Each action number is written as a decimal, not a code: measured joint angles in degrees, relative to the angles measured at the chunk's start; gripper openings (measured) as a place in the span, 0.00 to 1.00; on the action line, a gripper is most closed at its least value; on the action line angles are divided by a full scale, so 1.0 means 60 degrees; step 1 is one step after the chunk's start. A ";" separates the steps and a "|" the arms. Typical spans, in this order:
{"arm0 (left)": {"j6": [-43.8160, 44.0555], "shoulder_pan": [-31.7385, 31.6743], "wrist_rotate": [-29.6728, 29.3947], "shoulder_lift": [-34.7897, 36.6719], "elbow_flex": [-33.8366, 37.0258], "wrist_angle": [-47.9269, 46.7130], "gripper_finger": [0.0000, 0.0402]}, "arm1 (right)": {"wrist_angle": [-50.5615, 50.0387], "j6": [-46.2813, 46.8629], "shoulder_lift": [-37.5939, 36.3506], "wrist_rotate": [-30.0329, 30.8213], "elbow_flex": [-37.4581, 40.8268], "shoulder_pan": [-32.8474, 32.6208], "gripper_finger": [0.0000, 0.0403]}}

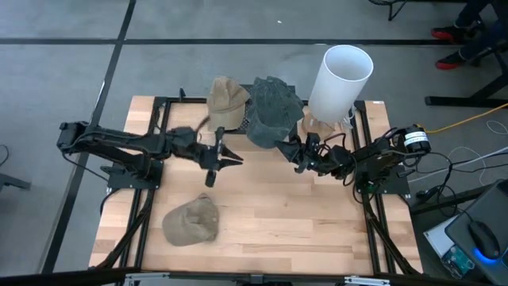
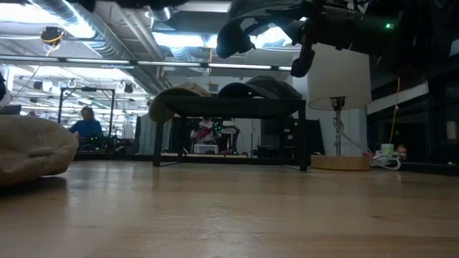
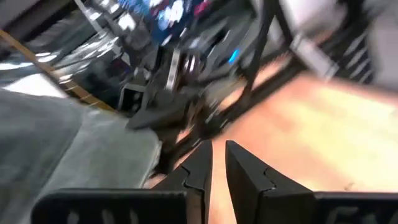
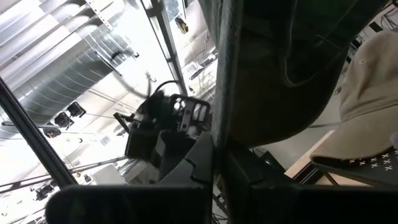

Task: Pick & Place hat
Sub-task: Stack the dark green cap on top of the other dark green cap on the shelf

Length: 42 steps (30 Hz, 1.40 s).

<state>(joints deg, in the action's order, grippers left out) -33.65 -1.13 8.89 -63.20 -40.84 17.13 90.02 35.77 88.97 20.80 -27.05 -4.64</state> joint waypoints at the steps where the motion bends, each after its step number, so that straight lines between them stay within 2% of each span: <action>1: -0.0434 0.0249 -0.0749 -0.0003 0.0000 -0.0163 0.09 | 0.0000 -0.0001 0.0000 -0.0001 0.0000 0.0000 0.04; 5: -0.1641 0.1049 -0.3371 -0.0273 0.0000 -0.0276 0.08 | -0.0004 -0.0001 -0.0004 -0.0003 0.0000 0.0000 0.04; 10: -0.3347 0.1584 -0.5025 -0.0916 0.0000 0.0735 0.10 | -0.0004 -0.0005 -0.0004 -0.0005 0.0000 0.0000 0.04; 15: -0.4870 0.1592 -0.5704 -0.1604 0.0000 0.2099 0.13 | -0.0006 -0.0037 -0.0004 -0.0011 0.0000 -0.0004 0.04; 20: -0.4480 0.1456 -0.5948 -0.2020 -0.0004 0.3105 0.19 | -0.0005 -0.0041 -0.0004 -0.0173 0.0000 -0.0004 0.04; 23: -0.4313 0.1412 -0.6591 -0.2107 -0.0004 0.3207 0.22 | -0.0007 -0.0041 -0.0004 -0.0176 0.0000 -0.0007 0.04; 27: -0.4928 0.1404 -0.7313 -0.2241 -0.0004 0.3189 0.24 | -0.0007 -0.0037 -0.0004 -0.0173 0.0000 -0.0007 0.04; 32: -0.5649 0.1410 -0.7366 -0.2497 -0.0004 0.3189 0.26 | -0.0015 -0.0037 -0.0004 -0.0170 0.0000 -0.0007 0.04; 37: -0.6413 0.1410 -0.7907 -0.2781 -0.0007 0.3266 0.27 | -0.0064 -0.0026 -0.0004 -0.0132 0.0000 -0.0002 0.04; 42: -0.7268 0.1410 -0.8059 -0.3063 -0.0007 0.4239 0.27 | 0.0029 0.0014 -0.0007 -0.0116 -0.0011 0.0000 0.04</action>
<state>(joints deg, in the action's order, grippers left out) -77.25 7.33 -39.46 -81.57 -40.88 42.56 90.19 35.86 88.92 20.11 -27.11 -4.64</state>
